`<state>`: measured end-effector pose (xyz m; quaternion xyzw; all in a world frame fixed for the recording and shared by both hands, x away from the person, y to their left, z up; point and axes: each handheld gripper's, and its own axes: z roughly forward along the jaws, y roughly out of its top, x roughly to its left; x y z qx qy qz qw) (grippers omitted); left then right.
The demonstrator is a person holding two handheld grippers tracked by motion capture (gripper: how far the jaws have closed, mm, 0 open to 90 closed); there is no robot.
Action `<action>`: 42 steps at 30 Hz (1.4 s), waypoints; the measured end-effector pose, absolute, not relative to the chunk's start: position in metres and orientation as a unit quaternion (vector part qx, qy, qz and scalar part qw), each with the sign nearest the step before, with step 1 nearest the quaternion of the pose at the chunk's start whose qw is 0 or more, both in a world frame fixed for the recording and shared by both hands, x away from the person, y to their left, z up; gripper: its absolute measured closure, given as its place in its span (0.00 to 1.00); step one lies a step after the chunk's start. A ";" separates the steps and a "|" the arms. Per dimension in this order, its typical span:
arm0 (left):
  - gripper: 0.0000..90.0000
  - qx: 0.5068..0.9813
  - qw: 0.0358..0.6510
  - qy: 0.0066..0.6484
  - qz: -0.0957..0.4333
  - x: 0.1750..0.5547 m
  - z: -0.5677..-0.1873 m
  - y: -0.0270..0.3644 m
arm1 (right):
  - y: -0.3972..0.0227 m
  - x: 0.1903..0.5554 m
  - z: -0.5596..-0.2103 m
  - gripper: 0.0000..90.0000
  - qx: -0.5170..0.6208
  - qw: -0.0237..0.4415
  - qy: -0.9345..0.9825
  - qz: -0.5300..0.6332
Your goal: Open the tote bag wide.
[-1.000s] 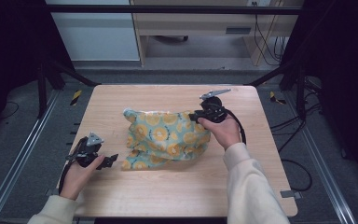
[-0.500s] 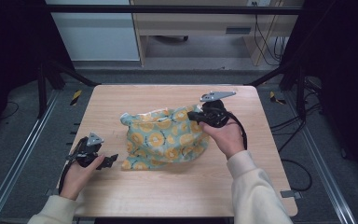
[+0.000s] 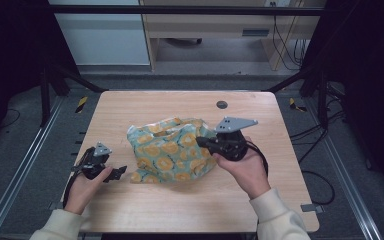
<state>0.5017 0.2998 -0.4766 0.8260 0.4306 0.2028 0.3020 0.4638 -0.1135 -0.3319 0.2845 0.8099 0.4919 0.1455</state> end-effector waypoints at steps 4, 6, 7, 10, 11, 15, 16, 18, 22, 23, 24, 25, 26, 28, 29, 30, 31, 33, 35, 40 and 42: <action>0.13 0.822 0.313 0.428 0.210 0.502 -0.467 0.301 | -0.114 0.449 -0.350 1.00 0.278 0.135 0.822 0.479; 0.16 0.816 0.327 0.424 0.217 0.502 -0.456 0.301 | -0.114 0.445 -0.356 1.00 0.277 0.131 0.825 0.475; 0.17 0.814 0.331 0.423 0.220 0.503 -0.449 0.301 | -0.114 0.443 -0.358 1.00 0.276 0.130 0.828 0.471; 0.21 0.813 0.339 0.414 0.230 0.506 -0.429 0.300 | -0.112 0.442 -0.364 1.00 0.272 0.129 0.833 0.465; 0.22 0.811 0.344 0.410 0.235 0.508 -0.421 0.299 | -0.112 0.442 -0.366 1.00 0.271 0.127 0.833 0.465; 0.27 0.821 0.348 0.389 0.231 0.516 -0.398 0.293 | -0.110 0.443 -0.372 1.00 0.273 0.122 0.834 0.463; 0.28 0.824 0.348 0.384 0.230 0.519 -0.393 0.290 | -0.109 0.443 -0.373 1.00 0.273 0.122 0.835 0.462; 0.30 0.832 0.346 0.375 0.219 0.525 -0.384 0.285 | -0.108 0.444 -0.374 1.00 0.271 0.122 0.836 0.461; 0.31 0.855 0.326 0.358 0.188 0.540 -0.377 0.274 | -0.108 0.443 -0.375 1.00 0.271 0.121 0.836 0.461; 0.31 0.859 0.319 0.355 0.183 0.544 -0.376 0.271 | -0.108 0.443 -0.375 1.00 0.272 0.121 0.836 0.460; 0.32 0.861 0.314 0.356 0.181 0.547 -0.377 0.269 | -0.109 0.443 -0.375 1.00 0.271 0.122 0.836 0.461; 0.32 0.864 0.310 0.355 0.176 0.551 -0.377 0.267 | -0.110 0.443 -0.376 1.00 0.273 0.121 0.836 0.460; 0.32 0.867 0.306 0.354 0.169 0.554 -0.378 0.264 | -0.110 0.443 -0.376 1.00 0.273 0.121 0.836 0.460; 0.32 0.872 0.301 0.355 0.154 0.561 -0.380 0.262 | -0.111 0.443 -0.377 1.00 0.273 0.121 0.836 0.461; 0.32 0.872 0.302 0.356 0.145 0.565 -0.381 0.261 | -0.111 0.443 -0.377 1.00 0.273 0.120 0.836 0.460; 0.32 0.875 0.303 0.355 0.132 0.568 -0.382 0.260 | -0.112 0.443 -0.378 1.00 0.271 0.120 0.837 0.460; 0.32 0.878 0.300 0.353 0.118 0.570 -0.384 0.259 | -0.112 0.443 -0.379 1.00 0.273 0.120 0.836 0.460; 0.30 0.887 0.287 0.347 0.098 0.575 -0.387 0.255 | -0.112 0.443 -0.379 1.00 0.272 0.118 0.837 0.461; 0.30 0.895 0.271 0.344 0.089 0.578 -0.390 0.252 | -0.112 0.443 -0.380 1.00 0.271 0.118 0.836 0.462; 0.35 0.907 0.256 0.327 0.060 0.577 -0.390 0.245 | -0.113 0.443 -0.380 1.00 0.270 0.118 0.836 0.463; 0.38 0.911 0.254 0.322 0.052 0.575 -0.390 0.242 | -0.113 0.443 -0.380 1.00 0.271 0.118 0.836 0.463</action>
